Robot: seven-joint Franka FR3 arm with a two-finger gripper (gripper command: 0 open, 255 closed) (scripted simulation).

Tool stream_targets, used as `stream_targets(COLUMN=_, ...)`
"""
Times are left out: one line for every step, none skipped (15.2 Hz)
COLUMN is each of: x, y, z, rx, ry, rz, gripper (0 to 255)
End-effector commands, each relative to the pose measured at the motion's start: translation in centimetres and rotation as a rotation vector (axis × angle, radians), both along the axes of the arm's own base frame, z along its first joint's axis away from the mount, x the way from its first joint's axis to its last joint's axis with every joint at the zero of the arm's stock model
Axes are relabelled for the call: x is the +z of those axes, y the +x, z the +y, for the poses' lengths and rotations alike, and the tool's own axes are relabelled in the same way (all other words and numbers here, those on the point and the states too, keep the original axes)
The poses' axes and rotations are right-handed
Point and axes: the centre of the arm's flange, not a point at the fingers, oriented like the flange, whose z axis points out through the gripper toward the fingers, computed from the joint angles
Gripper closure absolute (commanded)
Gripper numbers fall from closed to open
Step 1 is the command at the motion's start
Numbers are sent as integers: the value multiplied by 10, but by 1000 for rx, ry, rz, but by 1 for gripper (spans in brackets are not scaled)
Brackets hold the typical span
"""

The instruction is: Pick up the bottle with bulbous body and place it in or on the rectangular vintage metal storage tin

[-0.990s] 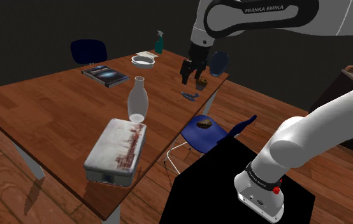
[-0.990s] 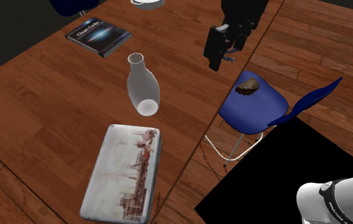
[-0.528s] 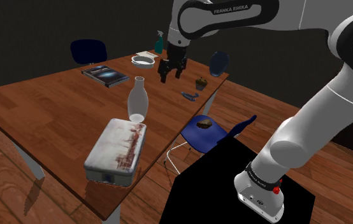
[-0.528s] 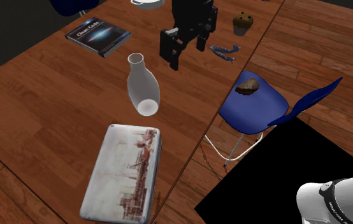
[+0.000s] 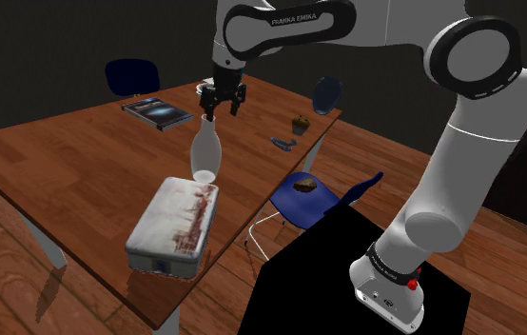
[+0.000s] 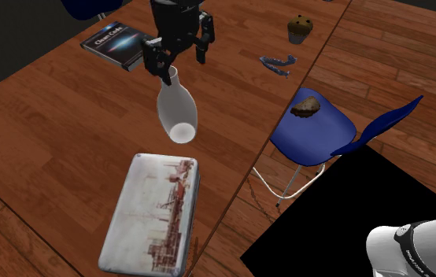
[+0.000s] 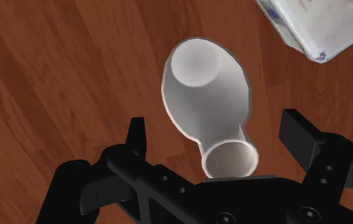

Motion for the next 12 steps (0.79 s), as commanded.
stream_targets(x=-6, y=22, z=11, rx=-5, ry=2, rz=-5, gripper=0)
stream_targets(x=-8, y=33, z=18, rx=-7, ry=2, rz=-7, gripper=0)
stream_targets(x=-9, y=35, z=19, rx=-7, ry=2, rz=-7, gripper=0)
stream_targets(x=-14, y=35, z=19, rx=-7, ry=2, rz=-7, gripper=0)
stream_targets(x=-19, y=35, z=19, rx=-7, ry=2, rz=-7, gripper=0)
stream_targets(x=-25, y=36, z=19, rx=-7, ry=2, rz=-7, gripper=0)
stream_targets(x=-30, y=36, z=19, rx=-7, ry=2, rz=-7, gripper=0)
stream_targets(x=-35, y=36, z=19, rx=-7, ry=2, rz=-7, gripper=0)
stream_targets(x=-40, y=37, z=19, rx=-7, ry=2, rz=-7, gripper=0)
stream_targets(x=-49, y=37, z=19, rx=-7, ry=2, rz=-7, gripper=0)
stream_targets(x=-49, y=37, z=19, rx=-7, ry=2, rz=-7, gripper=0)
stream_targets(x=-49, y=37, z=19, rx=-7, ry=2, rz=-7, gripper=0)
